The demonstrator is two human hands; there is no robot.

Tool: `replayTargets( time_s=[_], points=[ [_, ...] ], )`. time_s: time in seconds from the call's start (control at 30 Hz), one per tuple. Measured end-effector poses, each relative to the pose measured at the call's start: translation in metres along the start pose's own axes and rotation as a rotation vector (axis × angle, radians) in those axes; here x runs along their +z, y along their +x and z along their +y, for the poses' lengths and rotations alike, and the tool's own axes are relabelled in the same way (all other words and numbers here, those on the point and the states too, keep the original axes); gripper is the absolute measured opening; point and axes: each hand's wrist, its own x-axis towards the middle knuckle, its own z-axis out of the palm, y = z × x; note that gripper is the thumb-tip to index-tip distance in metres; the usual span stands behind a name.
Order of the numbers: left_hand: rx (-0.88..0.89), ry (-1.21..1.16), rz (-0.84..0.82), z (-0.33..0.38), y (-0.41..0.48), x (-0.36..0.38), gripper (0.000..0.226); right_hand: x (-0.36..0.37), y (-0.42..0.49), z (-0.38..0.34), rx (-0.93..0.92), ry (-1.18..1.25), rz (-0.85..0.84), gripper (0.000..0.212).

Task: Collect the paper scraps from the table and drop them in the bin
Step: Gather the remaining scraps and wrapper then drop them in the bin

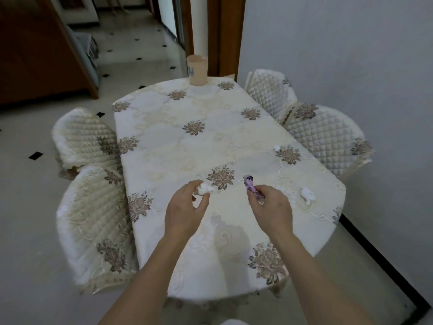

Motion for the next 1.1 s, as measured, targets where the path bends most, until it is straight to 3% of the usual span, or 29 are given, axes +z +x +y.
replayTargets(
  time_s=[0.23,0.47,1.1],
  points=[
    [0.066,0.044,0.107,0.021,0.0,-0.029,0.025,-0.021,0.007,-0.021,-0.098,0.03,0.058,0.017],
    [0.014,0.086,0.167,0.021,-0.026,-0.057,0.026,-0.01,-0.002,-0.045,-0.185,0.099,-0.004,0.017],
    [-0.34,0.309,0.531,-0.084,-0.154,-0.22,0.022,0.111,-0.087,-0.231,-0.615,0.266,-0.37,0.02]
  ],
)
